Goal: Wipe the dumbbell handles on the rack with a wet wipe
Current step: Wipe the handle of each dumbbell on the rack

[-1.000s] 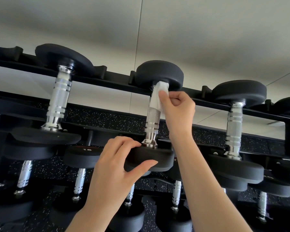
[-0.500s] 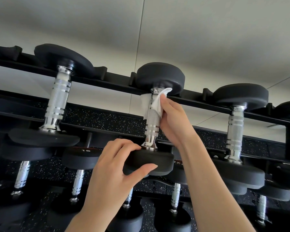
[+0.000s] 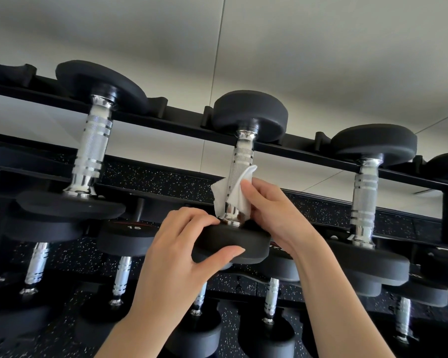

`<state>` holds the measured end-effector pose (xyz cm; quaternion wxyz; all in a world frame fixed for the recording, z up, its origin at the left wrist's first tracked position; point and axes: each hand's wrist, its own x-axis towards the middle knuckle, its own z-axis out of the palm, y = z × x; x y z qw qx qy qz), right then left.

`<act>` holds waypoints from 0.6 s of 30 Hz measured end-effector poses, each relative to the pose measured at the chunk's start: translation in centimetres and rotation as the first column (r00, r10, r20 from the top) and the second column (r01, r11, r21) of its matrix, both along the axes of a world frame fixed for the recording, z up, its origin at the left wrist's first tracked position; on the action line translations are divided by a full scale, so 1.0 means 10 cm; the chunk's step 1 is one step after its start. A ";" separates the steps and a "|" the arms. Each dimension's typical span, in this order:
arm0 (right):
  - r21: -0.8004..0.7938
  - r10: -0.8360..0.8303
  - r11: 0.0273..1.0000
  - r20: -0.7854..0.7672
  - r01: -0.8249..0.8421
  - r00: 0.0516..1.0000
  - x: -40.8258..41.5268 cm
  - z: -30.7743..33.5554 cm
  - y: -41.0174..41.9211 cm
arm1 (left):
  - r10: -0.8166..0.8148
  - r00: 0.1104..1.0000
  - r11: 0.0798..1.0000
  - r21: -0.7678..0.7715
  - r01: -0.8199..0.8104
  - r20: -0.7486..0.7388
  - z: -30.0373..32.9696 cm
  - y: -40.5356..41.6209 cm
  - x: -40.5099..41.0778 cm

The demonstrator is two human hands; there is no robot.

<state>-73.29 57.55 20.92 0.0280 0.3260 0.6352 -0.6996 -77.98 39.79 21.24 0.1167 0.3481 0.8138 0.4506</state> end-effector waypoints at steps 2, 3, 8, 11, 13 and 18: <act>0.063 0.055 0.996 0.044 -0.058 0.997 0.05 0.03 0.01 | -0.006 1.000 1.000 -0.003 0.006 0.007 0.00 0.00 0.00; 0.101 0.088 0.990 0.070 -0.094 0.994 0.08 0.06 0.01 | -0.010 1.000 1.000 -0.003 0.010 0.009 0.00 0.01 0.00; 0.361 -0.007 0.932 0.134 -0.043 0.991 0.20 0.14 -0.09 | -0.019 0.995 0.999 0.040 0.015 0.100 -0.01 -0.02 -0.05; 0.546 -0.005 0.836 0.113 -0.058 0.994 0.24 0.20 -0.17 | -0.035 0.990 0.998 0.050 0.029 0.136 -0.01 -0.04 -0.07; 0.578 0.015 0.813 0.097 -0.069 0.995 0.26 0.24 -0.20 | -0.042 0.988 0.998 0.058 0.034 0.150 -0.01 -0.05 -0.09; 0.658 0.061 0.748 0.060 -0.085 0.996 0.21 0.28 -0.19 | -0.073 0.984 0.995 0.082 0.060 0.161 -0.03 -0.07 -0.11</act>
